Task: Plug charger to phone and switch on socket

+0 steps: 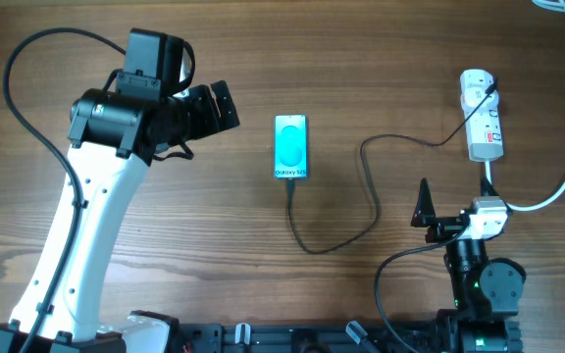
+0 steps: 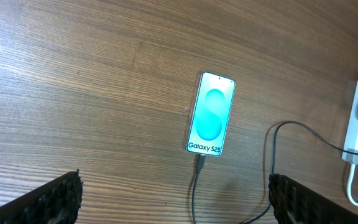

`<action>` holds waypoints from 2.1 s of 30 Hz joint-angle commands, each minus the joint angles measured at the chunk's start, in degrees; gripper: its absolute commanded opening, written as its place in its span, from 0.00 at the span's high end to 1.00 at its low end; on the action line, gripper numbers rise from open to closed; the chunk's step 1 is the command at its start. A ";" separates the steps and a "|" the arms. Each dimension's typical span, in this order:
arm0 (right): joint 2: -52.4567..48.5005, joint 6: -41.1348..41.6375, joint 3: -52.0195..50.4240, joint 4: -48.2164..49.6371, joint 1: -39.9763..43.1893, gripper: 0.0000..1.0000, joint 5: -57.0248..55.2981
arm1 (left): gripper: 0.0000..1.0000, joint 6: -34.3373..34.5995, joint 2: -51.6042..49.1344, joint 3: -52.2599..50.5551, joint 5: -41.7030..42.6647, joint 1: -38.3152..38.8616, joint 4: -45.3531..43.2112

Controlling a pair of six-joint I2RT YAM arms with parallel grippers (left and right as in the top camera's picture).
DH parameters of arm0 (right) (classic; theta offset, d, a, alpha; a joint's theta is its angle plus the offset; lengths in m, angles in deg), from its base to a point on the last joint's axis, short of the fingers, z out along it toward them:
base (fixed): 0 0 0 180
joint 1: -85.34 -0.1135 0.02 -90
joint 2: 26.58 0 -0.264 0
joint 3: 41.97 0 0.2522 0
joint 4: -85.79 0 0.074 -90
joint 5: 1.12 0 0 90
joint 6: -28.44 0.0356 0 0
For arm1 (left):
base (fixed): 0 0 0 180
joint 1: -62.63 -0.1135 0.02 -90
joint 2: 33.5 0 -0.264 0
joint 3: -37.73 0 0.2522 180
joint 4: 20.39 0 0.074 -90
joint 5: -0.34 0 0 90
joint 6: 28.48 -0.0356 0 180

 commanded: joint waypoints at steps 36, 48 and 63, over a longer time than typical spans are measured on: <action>0.79 0.68 -0.09 0.11 0.28 0.00 0.15 | 0.00 -1.64 18.47 -24.72 -2.47 0.04 -4.83; 0.79 0.70 -0.09 0.11 0.28 0.00 0.15 | 0.00 -20.92 52.52 -53.90 2.10 0.04 -30.86; 0.79 0.70 -0.09 0.11 0.28 0.00 0.15 | 0.00 -20.92 75.80 -78.49 9.05 -6.51 -52.98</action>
